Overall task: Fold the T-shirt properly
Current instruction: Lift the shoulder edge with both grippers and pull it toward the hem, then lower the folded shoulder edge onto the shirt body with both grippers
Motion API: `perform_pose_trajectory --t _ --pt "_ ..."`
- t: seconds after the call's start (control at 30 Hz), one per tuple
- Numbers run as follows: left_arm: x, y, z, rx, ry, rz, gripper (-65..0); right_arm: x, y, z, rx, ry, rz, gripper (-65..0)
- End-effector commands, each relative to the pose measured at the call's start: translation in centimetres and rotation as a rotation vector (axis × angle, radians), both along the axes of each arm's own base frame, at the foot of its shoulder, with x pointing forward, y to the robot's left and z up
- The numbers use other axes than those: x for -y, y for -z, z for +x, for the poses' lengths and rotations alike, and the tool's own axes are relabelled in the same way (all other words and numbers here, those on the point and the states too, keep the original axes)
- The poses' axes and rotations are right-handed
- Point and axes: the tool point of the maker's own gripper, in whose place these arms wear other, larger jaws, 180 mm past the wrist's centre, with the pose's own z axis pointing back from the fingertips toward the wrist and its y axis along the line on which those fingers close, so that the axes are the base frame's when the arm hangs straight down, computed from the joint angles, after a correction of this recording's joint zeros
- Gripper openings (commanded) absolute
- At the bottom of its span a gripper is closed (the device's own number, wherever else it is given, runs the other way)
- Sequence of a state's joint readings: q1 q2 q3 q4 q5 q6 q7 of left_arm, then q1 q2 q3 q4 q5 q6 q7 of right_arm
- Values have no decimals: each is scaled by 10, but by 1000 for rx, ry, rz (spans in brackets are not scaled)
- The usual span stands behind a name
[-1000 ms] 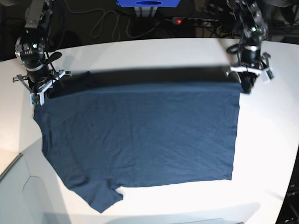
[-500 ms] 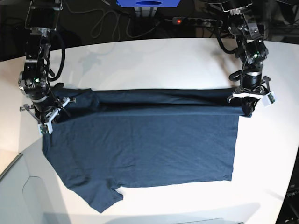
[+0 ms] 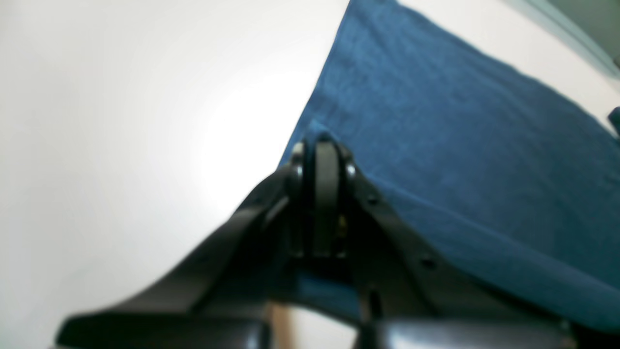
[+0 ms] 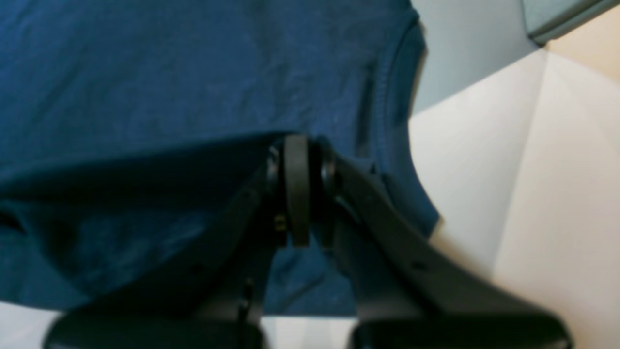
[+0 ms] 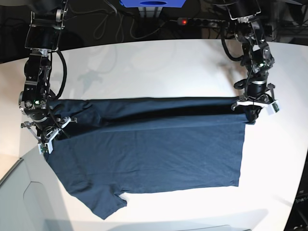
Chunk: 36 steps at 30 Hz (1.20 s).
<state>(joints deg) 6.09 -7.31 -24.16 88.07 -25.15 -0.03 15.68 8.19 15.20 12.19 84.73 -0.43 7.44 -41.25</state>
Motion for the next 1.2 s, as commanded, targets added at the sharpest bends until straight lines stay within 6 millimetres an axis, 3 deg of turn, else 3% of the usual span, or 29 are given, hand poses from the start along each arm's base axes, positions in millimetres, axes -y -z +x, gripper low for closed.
perform_pose_trajectory --t 0.0,0.1,0.2,0.37,0.83,0.9,1.07,1.17 --pt "-4 -17 8 55 -3 19 -650 4 -20 13 74 -5 -16 -649" --pt "-4 -26 18 81 -1 19 -650 -9 -28 23 147 -50 -15 -649" --pt "-5 -22 22 76 -6 9 -650 -20 -30 27 174 -86 -14 -649" --pt "-7 -11 24 55 -17 -7 -650 -20 -16 27 144 -77 1 -649" --pt "-9 -20 34 76 -19 -5 -649 -16 -12 26 123 -69 -2 -648" --pt "-10 -19 33 73 -22 -6 -582 -15 -8 23 93 -65 -4 -616" --pt "-12 -24 33 79 -16 9 -344 -14 -9 25 72 -60 -9 -391" --pt "-14 -25 27 78 -17 19 -259 -14 -19 28 105 -62 -13 -307"
